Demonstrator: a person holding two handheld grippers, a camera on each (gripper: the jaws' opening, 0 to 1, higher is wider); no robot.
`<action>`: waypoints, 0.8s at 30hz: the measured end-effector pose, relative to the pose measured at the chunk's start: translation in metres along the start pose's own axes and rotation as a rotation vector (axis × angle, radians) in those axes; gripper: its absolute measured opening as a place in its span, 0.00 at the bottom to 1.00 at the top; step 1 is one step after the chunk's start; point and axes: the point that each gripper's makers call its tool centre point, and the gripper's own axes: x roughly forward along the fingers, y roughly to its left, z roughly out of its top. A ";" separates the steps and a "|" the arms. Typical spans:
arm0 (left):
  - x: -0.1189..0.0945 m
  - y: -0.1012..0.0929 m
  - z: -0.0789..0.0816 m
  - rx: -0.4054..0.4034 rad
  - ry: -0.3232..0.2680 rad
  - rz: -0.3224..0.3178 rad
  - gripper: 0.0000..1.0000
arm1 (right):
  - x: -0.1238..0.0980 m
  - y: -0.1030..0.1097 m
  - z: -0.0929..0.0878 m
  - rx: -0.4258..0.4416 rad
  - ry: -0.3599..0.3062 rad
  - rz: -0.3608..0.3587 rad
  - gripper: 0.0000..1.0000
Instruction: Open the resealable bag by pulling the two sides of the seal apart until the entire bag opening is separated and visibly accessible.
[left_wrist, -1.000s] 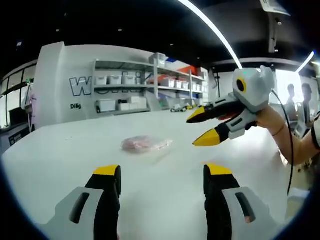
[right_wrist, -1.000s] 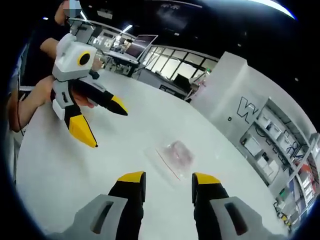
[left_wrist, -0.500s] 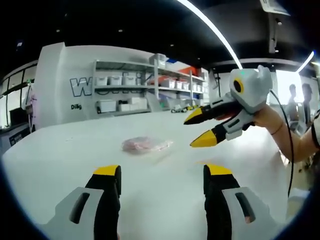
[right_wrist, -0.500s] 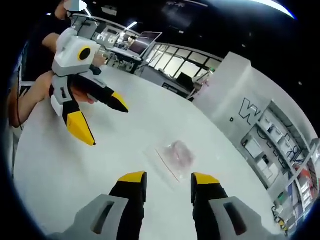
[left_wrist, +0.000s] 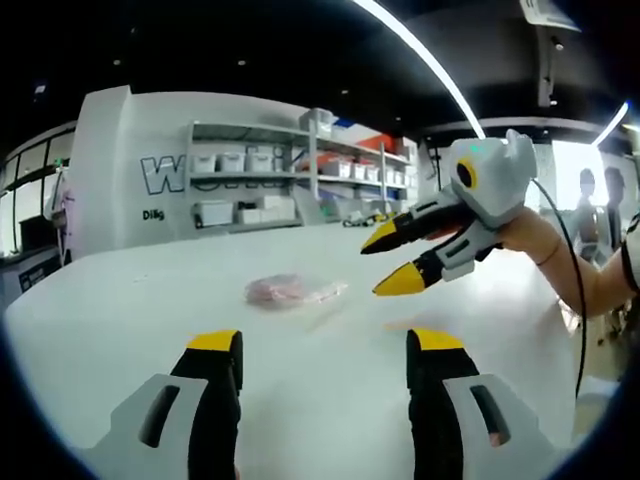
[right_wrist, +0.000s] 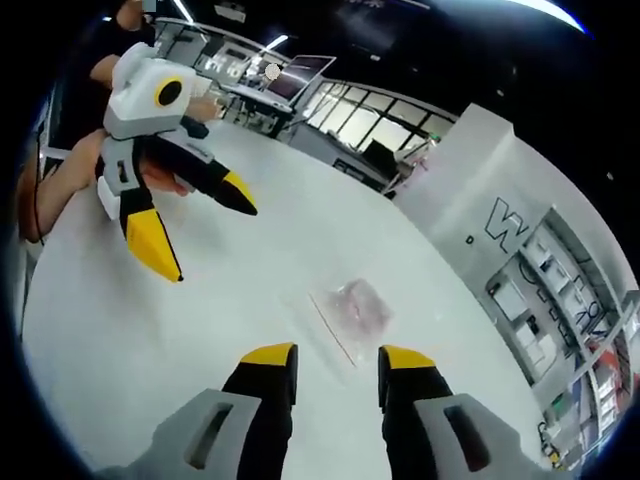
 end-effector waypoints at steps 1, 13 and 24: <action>0.000 0.000 0.000 0.001 0.000 0.000 0.66 | 0.000 0.000 0.000 -0.002 0.001 0.001 0.29; 0.000 -0.001 0.001 0.001 -0.005 -0.004 0.66 | 0.006 -0.001 0.000 -0.024 0.018 0.015 0.27; 0.000 -0.002 0.002 0.003 -0.010 -0.010 0.65 | 0.012 0.001 0.005 -0.045 0.023 0.032 0.26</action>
